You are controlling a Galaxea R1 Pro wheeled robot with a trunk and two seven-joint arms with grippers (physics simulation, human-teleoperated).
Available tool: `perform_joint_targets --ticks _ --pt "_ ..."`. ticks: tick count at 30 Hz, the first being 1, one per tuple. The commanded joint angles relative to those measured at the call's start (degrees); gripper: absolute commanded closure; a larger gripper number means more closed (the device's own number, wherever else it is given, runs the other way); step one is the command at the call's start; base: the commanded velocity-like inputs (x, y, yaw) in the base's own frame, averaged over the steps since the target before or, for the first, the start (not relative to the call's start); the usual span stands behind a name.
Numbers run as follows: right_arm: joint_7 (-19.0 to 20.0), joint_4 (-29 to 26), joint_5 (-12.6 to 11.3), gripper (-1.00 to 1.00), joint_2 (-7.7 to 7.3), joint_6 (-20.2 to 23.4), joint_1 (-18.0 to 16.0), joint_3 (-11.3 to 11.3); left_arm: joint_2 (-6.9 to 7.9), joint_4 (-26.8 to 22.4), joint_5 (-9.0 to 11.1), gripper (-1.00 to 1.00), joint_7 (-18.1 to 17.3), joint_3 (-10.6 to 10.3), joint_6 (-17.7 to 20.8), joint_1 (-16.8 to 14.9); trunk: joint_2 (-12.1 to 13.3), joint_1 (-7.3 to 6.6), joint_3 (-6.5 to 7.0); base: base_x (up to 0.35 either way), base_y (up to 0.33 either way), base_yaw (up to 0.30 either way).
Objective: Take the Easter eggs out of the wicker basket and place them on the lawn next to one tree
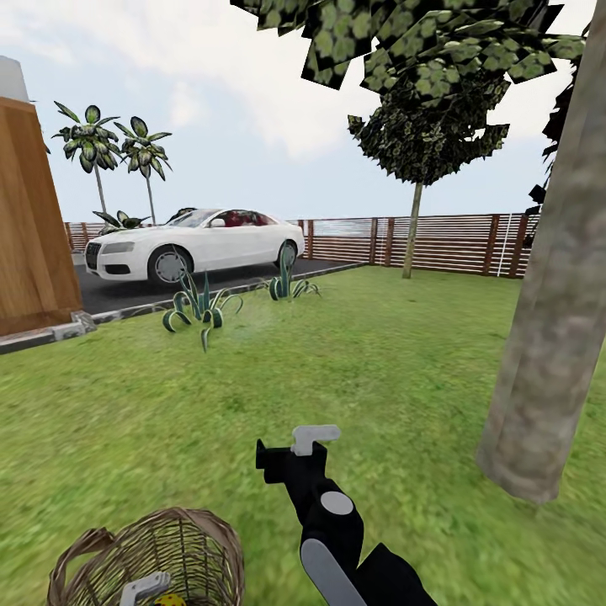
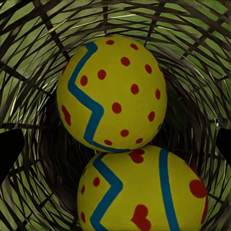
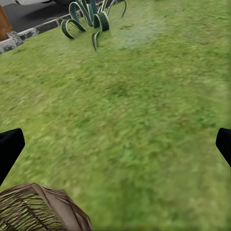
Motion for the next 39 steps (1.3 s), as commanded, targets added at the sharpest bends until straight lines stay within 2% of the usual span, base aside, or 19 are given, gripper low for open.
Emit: perform_joint_targets --ticks 1,12,31,39 --pt "-0.49 -0.06 -0.38 -1.0 0.0 0.17 -0.06 0.07 0.06 -0.1 0.54 -1.0 -0.04 -0.47 0.26 -0.01 -0.03 -0.01 -0.07 0.0 0.0 0.0" --pt "-0.49 -0.06 -0.38 -1.0 0.06 0.17 -0.1 0.07 0.1 -0.16 0.54 -1.0 -0.09 -0.47 0.25 -0.01 -0.03 -0.01 -0.32 0.0 0.0 0.0" --pt "-0.49 -0.06 -0.38 -1.0 0.08 0.17 -0.13 0.07 0.5 -0.33 0.54 -1.0 -0.09 -0.47 1.04 -0.26 -0.03 -0.01 -1.89 0.0 0.0 0.0" --pt "-0.48 -0.06 -0.38 -1.0 0.02 0.17 -0.11 0.07 0.59 -1.74 0.59 -1.0 -0.09 -0.47 2.65 -0.73 -0.03 -0.01 -2.58 0.0 0.0 0.0"
